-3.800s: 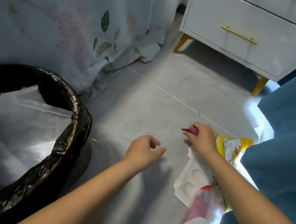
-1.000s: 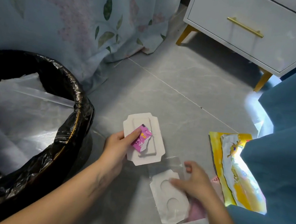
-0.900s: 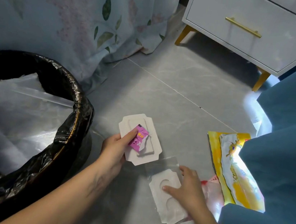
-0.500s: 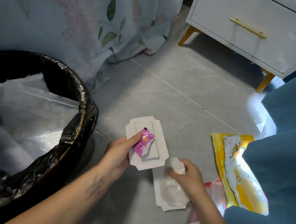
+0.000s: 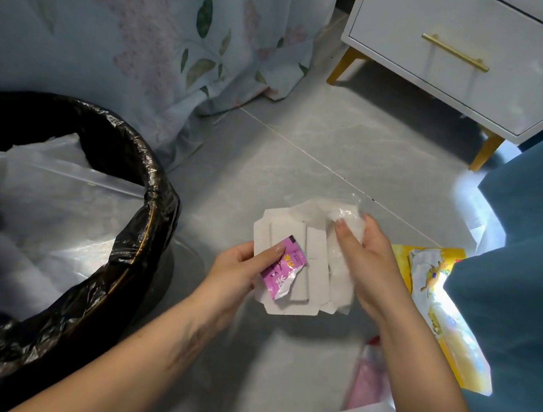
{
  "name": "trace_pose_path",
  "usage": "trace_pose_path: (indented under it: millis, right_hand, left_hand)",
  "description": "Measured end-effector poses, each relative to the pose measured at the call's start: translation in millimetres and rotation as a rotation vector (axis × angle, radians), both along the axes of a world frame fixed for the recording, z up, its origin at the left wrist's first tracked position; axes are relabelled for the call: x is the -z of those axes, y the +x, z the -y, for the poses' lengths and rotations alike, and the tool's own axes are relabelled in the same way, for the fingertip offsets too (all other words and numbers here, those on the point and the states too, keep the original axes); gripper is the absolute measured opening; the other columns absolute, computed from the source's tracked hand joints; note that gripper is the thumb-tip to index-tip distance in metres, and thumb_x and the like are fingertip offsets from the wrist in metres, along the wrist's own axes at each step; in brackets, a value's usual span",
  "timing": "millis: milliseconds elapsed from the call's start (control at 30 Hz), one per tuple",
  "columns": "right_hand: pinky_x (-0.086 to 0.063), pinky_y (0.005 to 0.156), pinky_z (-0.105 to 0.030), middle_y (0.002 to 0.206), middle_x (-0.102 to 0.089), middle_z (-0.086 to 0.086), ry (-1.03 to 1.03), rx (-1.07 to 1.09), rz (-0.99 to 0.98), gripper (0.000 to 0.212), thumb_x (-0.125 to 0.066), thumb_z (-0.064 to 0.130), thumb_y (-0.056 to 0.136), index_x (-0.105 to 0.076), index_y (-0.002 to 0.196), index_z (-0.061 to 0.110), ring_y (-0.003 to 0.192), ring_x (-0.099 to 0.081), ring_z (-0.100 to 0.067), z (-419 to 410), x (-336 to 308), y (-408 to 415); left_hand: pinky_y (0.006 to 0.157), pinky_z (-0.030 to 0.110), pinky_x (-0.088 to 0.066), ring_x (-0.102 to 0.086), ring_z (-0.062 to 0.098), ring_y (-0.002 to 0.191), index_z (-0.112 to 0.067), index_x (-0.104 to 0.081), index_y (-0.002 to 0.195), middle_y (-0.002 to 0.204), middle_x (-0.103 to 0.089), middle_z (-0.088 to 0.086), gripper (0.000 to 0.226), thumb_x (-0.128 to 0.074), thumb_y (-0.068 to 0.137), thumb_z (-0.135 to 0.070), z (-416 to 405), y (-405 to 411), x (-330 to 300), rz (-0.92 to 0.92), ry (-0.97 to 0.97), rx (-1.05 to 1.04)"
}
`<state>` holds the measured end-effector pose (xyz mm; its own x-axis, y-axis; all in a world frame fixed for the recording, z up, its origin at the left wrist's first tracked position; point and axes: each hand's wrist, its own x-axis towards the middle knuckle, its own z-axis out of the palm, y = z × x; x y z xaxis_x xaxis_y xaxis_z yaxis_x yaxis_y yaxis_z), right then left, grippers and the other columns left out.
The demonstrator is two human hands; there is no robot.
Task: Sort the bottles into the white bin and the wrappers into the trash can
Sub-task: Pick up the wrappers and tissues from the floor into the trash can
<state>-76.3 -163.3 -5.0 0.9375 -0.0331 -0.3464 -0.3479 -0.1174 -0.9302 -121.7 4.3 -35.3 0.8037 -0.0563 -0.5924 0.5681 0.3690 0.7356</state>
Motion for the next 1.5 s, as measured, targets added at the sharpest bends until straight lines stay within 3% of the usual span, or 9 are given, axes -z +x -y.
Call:
trace_pose_path:
  millis: [100,233,333,533,700,833,967,1167,1500]
  right_hand:
    - [-0.051,0.086,-0.031,0.103,-0.070,0.005,0.080,-0.058,-0.049,0.017,-0.052,0.032,0.094,-0.057,0.108,0.023,0.097,-0.066,-0.013,-5,-7,-5]
    - [-0.053,0.083,-0.027,0.108,-0.067,0.011,-0.040,-0.152,-0.039,0.079,-0.078,0.049,0.053,-0.046,0.120,0.022,0.099,-0.065,-0.007,-4,-22,-15]
    - [-0.053,0.090,-0.036,0.114,-0.066,0.009,-0.115,-0.147,-0.012,0.096,-0.091,0.050,0.040,-0.045,0.122,0.025,0.104,-0.064,-0.008,-5,-33,-20]
    - [-0.055,0.088,-0.046,0.107,-0.071,-0.006,0.065,-0.190,0.053,0.069,-0.090,0.021,0.056,-0.056,0.116,0.013,0.098,-0.069,-0.023,-30,-84,-34]
    - [-0.057,0.073,-0.032,0.096,-0.074,-0.012,0.328,-0.315,0.065,0.037,-0.073,-0.003,0.073,-0.063,0.107,0.006,0.086,-0.071,-0.024,-76,-140,-49]
    - [-0.058,0.072,-0.031,0.094,-0.074,-0.011,0.403,-0.394,0.055,0.033,-0.072,-0.003,0.075,-0.064,0.106,0.004,0.084,-0.071,-0.022,-126,-172,-60]
    - [-0.055,0.088,-0.042,0.108,-0.071,-0.011,0.410,-0.450,0.000,0.040,-0.074,0.012,0.078,-0.060,0.115,0.009,0.100,-0.069,-0.026,-162,-185,-67]
    - [-0.054,0.072,-0.033,0.096,-0.066,-0.007,0.344,-0.328,-0.113,0.028,-0.067,0.016,0.085,-0.060,0.112,0.011,0.082,-0.062,-0.019,-157,-170,-70]
    - [-0.050,0.064,-0.030,0.084,-0.062,-0.007,0.180,-0.356,-0.158,0.015,-0.063,0.006,0.085,-0.061,0.096,0.015,0.064,-0.057,-0.016,-126,-142,-68]
  left_hand:
    - [0.079,0.034,-0.055,-0.068,0.024,0.084,-0.004,-0.069,0.108,0.099,-0.073,0.014,0.037,-0.069,0.078,-0.026,-1,-1,-2,0.007,-0.034,-0.023]
    - [0.080,0.034,-0.056,-0.069,0.027,0.087,-0.004,-0.068,0.108,0.102,-0.073,0.018,0.025,-0.066,0.085,-0.014,-1,-6,-18,0.093,-0.013,-0.021]
    - [0.080,0.035,-0.054,-0.069,0.027,0.087,-0.003,-0.067,0.108,0.100,-0.073,0.020,0.032,-0.074,0.080,-0.016,-5,-7,-38,0.191,0.059,-0.011]
    - [0.072,0.029,-0.052,-0.066,0.019,0.076,-0.006,-0.068,0.097,0.088,-0.073,0.011,0.030,-0.077,0.074,-0.022,-24,-28,-95,0.293,0.088,-0.009]
    - [0.083,0.040,-0.054,-0.070,0.028,0.089,-0.003,-0.065,0.109,0.101,-0.073,0.018,0.047,-0.078,0.067,-0.020,-63,-60,-158,0.302,0.130,-0.110]
    - [0.070,0.032,-0.058,-0.071,0.026,0.082,-0.003,-0.070,0.102,0.094,-0.075,0.015,0.045,-0.080,0.062,-0.022,-107,-81,-204,0.250,0.198,-0.139]
    - [0.058,0.024,-0.053,-0.069,0.019,0.069,-0.005,-0.071,0.092,0.081,-0.074,0.008,0.039,-0.082,0.059,-0.023,-151,-93,-229,0.227,0.324,-0.186]
    - [0.050,0.023,-0.052,-0.066,0.014,0.053,-0.005,-0.068,0.083,0.068,-0.071,0.005,0.014,-0.077,0.074,-0.010,-204,-79,-199,0.043,0.384,-0.328]
    - [0.079,0.032,-0.054,-0.066,0.023,0.092,0.000,-0.063,0.107,0.102,-0.069,0.012,0.064,-0.090,0.058,-0.033,-225,-49,-104,-0.242,0.761,0.023]
